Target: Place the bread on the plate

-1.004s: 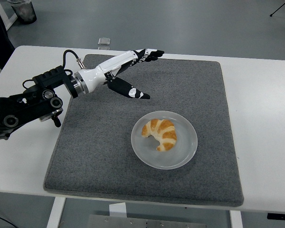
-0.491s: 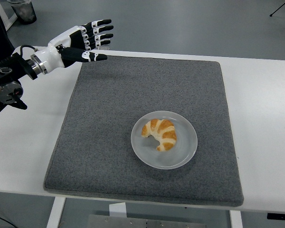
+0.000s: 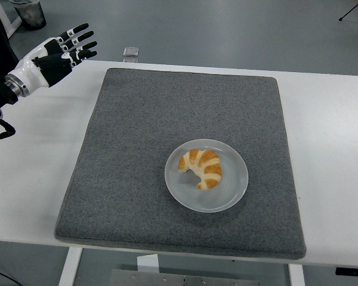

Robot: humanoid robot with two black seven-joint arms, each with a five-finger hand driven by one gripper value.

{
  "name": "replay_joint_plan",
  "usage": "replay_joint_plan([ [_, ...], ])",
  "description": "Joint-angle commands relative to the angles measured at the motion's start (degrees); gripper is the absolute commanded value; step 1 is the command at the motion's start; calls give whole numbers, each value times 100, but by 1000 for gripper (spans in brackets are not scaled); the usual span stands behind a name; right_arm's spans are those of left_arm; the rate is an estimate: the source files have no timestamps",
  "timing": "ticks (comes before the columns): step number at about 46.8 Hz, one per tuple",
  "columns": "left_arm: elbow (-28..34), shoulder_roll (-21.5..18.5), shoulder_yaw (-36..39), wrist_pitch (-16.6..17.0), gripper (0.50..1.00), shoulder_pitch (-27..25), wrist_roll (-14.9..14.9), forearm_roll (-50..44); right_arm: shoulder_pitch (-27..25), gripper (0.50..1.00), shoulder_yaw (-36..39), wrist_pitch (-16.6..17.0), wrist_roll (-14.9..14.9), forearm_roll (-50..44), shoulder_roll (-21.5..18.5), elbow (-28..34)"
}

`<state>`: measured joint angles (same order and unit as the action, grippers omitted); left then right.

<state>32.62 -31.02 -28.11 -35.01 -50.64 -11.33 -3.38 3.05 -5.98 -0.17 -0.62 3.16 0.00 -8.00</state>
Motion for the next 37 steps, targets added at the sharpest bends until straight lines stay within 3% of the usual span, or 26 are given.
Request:
replay_joint_plan([
  [1, -98, 60, -1, 1, 1000, 2, 341, -391, 2, 952, 0, 0, 1, 0, 0, 0],
  [16, -107, 78, -107, 1, 1000, -95, 1493, -1543, 2, 952, 9, 9, 1, 9, 0, 0],
  [37, -186, 69, -318, 1, 1000, -359, 1783, -1569, 11, 952, 0, 53, 1, 0, 0, -17],
])
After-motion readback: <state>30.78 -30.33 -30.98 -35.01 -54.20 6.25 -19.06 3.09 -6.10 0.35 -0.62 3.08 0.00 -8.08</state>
